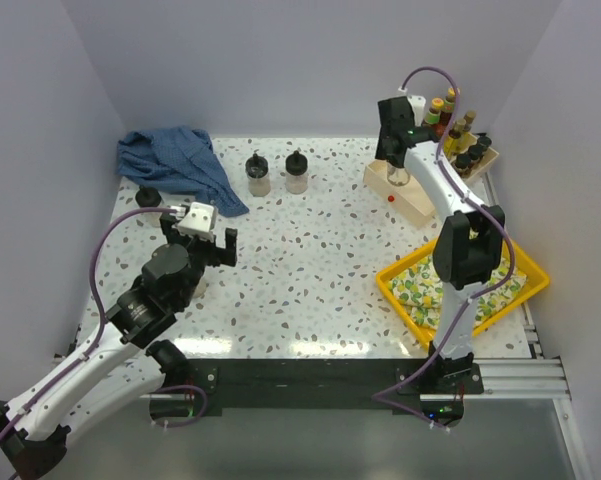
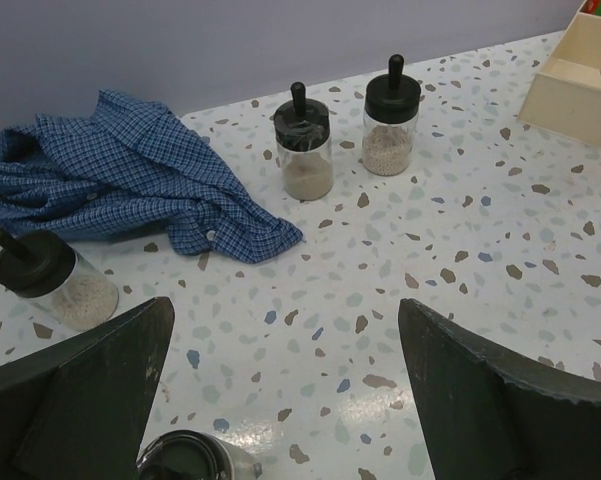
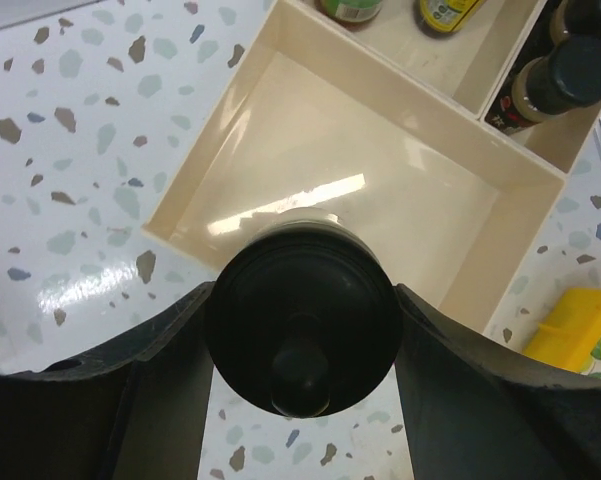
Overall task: Organize the condiment bottles
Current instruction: Place the bottle in the storage box.
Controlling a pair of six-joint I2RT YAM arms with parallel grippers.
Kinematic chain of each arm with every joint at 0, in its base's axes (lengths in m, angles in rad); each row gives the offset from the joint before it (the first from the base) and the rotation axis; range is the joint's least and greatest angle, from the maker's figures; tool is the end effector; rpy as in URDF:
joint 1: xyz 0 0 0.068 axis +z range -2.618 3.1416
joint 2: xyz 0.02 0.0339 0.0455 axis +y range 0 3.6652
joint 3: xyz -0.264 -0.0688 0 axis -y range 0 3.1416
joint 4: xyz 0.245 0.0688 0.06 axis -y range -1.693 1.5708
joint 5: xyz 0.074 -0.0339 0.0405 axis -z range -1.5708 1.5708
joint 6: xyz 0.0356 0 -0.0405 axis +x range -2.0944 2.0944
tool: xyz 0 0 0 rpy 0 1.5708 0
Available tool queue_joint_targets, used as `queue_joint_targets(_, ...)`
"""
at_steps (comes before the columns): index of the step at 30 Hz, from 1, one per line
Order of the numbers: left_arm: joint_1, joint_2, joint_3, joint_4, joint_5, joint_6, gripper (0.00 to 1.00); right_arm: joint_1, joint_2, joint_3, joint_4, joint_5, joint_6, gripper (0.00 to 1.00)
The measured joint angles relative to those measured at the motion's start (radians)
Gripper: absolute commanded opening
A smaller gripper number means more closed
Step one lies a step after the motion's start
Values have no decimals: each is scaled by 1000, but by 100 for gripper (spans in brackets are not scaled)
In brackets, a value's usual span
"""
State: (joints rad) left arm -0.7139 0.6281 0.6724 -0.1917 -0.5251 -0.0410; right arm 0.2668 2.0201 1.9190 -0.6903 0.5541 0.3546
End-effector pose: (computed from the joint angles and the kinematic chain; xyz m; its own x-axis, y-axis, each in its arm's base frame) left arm 0.1267 -0.0861 0.3240 -0.1188 0.0560 -0.9913 0.1871 0.9818 0.0330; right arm 0.4465 0.1026 0.3121 -0.5975 0.1428 -0.7891 0.3625 0.9258 -0.1070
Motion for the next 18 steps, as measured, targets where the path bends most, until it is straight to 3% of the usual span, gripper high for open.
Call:
queue_joint_targets(8,0,0,0,0,18,0,100,-78,23,-1,154,-19,-1,7)
queue_joint_targets(18,0,10,1,-5,29,0,100,-102,211,39,243,-58,4,19)
